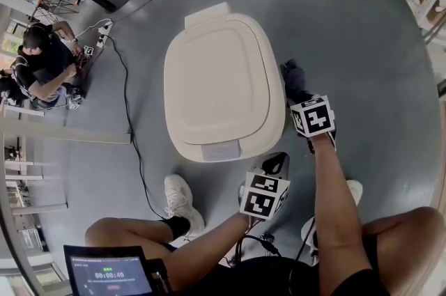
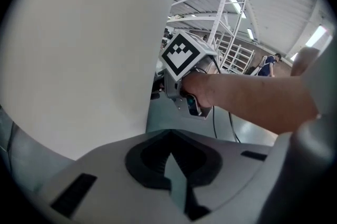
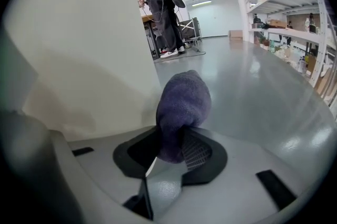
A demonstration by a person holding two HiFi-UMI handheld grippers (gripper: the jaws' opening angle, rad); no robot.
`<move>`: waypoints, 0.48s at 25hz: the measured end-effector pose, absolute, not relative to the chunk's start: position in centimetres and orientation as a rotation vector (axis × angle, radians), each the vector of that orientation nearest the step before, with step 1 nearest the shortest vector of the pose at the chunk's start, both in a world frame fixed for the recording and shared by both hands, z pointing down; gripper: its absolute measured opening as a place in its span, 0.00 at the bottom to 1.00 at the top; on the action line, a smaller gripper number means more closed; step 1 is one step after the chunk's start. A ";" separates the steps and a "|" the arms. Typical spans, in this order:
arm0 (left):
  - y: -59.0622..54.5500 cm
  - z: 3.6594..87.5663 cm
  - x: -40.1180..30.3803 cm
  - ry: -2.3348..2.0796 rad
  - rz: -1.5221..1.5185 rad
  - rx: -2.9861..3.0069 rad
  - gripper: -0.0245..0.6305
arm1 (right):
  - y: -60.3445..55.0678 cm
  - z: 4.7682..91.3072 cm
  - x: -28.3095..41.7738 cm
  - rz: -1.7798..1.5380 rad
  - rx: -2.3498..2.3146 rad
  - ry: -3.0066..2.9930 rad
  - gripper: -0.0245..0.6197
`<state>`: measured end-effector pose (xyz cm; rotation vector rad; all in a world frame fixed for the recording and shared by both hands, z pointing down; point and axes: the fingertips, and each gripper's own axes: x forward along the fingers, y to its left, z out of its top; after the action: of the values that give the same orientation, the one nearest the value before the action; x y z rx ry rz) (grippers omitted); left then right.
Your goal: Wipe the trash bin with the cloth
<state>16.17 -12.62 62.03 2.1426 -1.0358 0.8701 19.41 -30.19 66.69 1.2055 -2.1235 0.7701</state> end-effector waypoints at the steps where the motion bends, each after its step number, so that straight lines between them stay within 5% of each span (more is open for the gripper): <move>1: -12.5 61.8 16.0 -1.026 0.869 2.154 0.04 | -29.9 66.3 19.8 0.766 1.225 -2.113 0.21; 12: -7.8 58.8 10.1 -0.969 0.842 2.227 0.04 | -21.2 65.5 19.7 0.776 1.366 -1.956 0.21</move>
<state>10.13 -7.78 58.77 2.2271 -0.9690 0.8422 19.65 -21.17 65.53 1.3663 -1.9560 0.7759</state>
